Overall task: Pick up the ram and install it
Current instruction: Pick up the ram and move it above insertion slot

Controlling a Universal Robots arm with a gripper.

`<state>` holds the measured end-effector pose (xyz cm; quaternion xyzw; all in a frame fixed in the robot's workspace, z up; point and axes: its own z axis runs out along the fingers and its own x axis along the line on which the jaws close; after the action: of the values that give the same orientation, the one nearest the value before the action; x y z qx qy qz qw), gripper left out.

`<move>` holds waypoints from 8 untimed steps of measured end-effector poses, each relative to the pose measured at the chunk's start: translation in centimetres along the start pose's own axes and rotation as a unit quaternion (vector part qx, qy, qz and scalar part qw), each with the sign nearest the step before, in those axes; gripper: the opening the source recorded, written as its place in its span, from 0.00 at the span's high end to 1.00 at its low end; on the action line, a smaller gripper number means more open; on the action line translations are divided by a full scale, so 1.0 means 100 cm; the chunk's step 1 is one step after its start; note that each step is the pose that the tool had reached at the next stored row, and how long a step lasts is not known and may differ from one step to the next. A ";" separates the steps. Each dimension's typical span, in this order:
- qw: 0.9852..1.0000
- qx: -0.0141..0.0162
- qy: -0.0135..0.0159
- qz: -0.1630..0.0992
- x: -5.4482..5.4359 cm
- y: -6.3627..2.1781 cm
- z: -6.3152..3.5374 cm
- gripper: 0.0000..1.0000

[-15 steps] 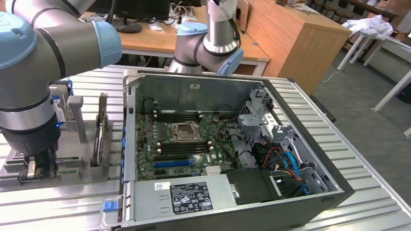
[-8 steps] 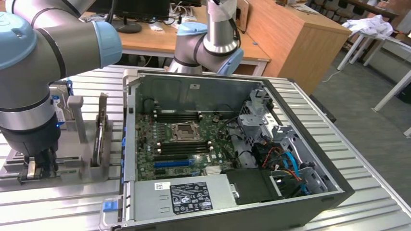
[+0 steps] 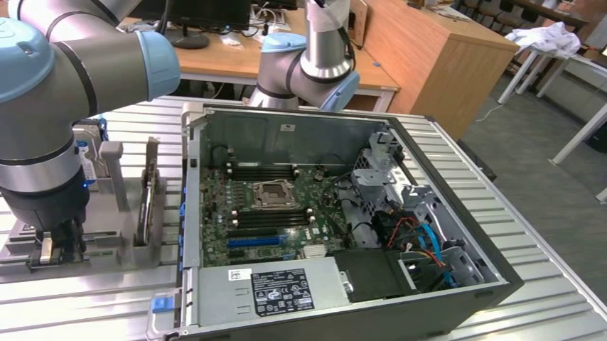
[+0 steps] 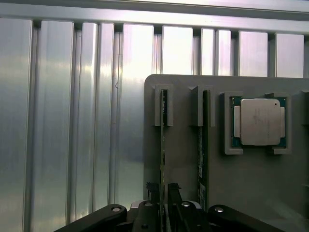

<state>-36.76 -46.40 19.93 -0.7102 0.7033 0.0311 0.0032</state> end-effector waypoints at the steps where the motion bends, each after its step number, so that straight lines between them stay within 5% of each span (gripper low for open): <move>1: 1.000 0.000 0.000 0.000 0.000 0.0000 0.0000 0.78; 8: 1.000 0.000 0.000 0.000 0.000 0.0000 0.0000 0.78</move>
<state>-36.76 -46.40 19.94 -0.7103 0.7032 0.0311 0.0031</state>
